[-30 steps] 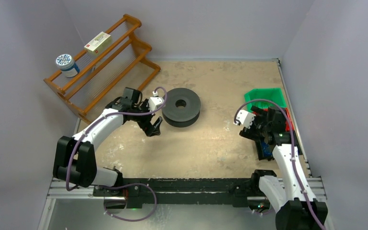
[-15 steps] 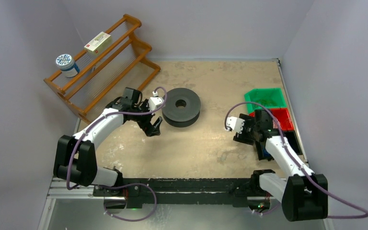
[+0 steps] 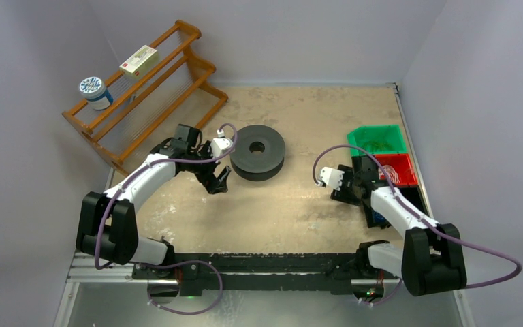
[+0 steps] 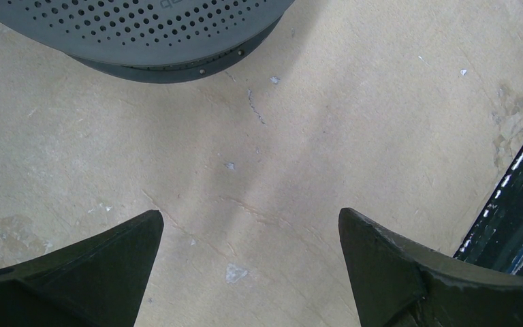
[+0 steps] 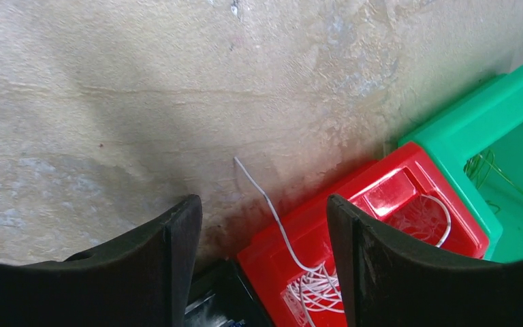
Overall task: Wrap the cables
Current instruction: Pick up the cable from the storage box.
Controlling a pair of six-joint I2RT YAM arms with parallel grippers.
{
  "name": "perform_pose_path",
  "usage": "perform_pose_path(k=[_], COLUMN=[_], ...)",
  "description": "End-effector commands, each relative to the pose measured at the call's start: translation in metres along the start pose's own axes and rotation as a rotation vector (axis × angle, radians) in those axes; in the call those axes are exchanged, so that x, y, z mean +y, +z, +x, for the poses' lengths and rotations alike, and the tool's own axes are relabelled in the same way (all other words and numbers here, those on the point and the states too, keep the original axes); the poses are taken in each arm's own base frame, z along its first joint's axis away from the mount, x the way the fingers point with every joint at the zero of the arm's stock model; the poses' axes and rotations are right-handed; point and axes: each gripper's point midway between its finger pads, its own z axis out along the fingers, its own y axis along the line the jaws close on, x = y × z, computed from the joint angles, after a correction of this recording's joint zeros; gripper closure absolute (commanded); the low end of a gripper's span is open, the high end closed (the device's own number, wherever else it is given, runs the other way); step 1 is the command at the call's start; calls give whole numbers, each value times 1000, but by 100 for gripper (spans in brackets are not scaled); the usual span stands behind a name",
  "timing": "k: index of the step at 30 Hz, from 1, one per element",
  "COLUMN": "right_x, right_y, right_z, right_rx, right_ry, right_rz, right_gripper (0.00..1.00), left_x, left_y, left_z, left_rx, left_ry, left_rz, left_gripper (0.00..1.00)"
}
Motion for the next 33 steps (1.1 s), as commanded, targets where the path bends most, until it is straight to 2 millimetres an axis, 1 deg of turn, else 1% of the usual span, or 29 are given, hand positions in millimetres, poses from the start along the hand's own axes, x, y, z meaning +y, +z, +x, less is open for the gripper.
perform_pose_path(k=[1,2,4,6,8,11,12,13,16,18,20,23,25,26,28,29,30,32,33], right_x=[-16,-16,-15,-15,-19,-25,-28,-31,-44,-59,-78,-106,-119,-122,-122,-118,-113,-100,-92], right_y=[-8,-7,-5,-2,-1,-3,-5,-9,-26,-47,-76,-123,-157,-173,-203,-217,-229,-250,-259], right_z=[7,7,8,8,9,-1,-4,-11,-35,-54,-74,-101,-120,-131,-155,-167,-180,-202,-211], right_rx=[60,64,68,73,80,39,29,1,-104,-184,-264,-378,-465,-515,-634,-696,-766,-896,-956], right_ry=[-10,-9,-9,-11,-21,-17,-17,-17,-10,-3,2,18,34,44,50,50,44,35,29], right_rz=[46,46,37,33,39,39,43,46,64,100,168,267,300,298,265,235,196,110,65], right_gripper=[31,33,43,59,71,92,98,100,100,100,100,100,100,100,100,100,100,100,100], left_x=[1,1,1,1,1,2,2,2,3,3,4,1,-10,-18,-34,-44,-53,-78,-91], left_y=[2,2,2,3,3,3,3,3,2,0,-7,-31,-53,-65,-89,-102,-110,-117,-116], left_z=[-1,-1,-2,-1,-1,-1,0,0,-2,-7,-19,-51,-78,-96,-128,-149,-162,-183,-190], left_rx=[-22,-22,-24,-22,-22,-21,-21,-22,-25,-38,-66,-133,-201,-248,-330,-375,-403,-444,-453], left_ry=[23,22,24,23,22,21,20,19,23,29,39,105,185,228,299,344,375,441,473], left_rz=[16,16,15,16,16,15,15,16,13,9,-12,-25,-2,21,51,63,80,128,155], left_gripper=[1,1,1,1,1,1,1,1,1,1,1,1,1,1,1,1,1,1,1])
